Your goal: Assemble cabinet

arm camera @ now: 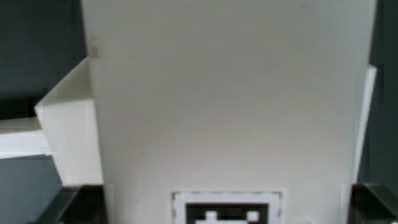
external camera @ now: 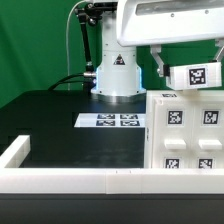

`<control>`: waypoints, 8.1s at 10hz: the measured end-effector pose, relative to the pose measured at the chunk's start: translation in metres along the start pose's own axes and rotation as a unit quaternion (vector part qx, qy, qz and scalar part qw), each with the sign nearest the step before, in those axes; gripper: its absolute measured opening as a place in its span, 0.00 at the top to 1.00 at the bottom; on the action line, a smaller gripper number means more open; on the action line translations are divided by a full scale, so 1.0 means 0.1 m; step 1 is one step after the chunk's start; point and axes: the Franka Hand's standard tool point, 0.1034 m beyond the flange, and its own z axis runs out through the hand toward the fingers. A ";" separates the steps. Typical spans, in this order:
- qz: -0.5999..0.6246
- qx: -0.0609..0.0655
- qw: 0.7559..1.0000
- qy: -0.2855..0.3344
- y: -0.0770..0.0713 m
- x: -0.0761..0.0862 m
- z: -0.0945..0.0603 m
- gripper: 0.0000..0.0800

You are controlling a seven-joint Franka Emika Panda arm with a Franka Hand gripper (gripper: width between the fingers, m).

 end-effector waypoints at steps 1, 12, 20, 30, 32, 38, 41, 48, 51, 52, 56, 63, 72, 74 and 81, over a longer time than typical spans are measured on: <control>0.000 0.000 1.000 0.000 0.00 0.00 0.00 0.30; 0.607 0.020 0.794 0.008 -0.14 -0.07 0.04 0.30; 0.813 0.043 0.581 -0.026 -0.20 -0.06 0.04 0.30; 0.696 0.047 0.715 -0.040 -0.35 -0.09 -0.12 0.00; 0.517 0.031 0.854 -0.054 -0.45 -0.02 -0.19 0.00; 0.139 0.038 0.989 -0.036 -0.42 -0.01 -0.17 0.00; -0.103 0.047 0.992 -0.047 -0.44 -0.07 -0.19 0.00; -0.495 0.023 0.869 -0.020 -0.21 0.04 -0.13 0.00; -0.515 0.015 0.857 -0.016 -0.17 0.04 -0.04 0.00; -0.510 0.015 0.860 -0.017 -0.17 0.03 -0.01 0.00; -0.499 0.015 0.866 -0.020 -0.15 0.02 0.03 0.23; -0.260 0.007 0.965 -0.010 -0.17 0.01 0.04 0.31; 0.264 0.008 0.964 0.010 -0.17 -0.02 0.04 0.30; 0.340 0.009 0.940 0.009 -0.17 -0.03 0.04 0.30; 0.694 0.025 0.719 -0.008 -0.18 -0.05 0.06 0.30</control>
Offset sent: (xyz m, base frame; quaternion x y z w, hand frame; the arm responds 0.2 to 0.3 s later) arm 0.0000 0.0000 0.0000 0.0000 0.0000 0.1938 0.9810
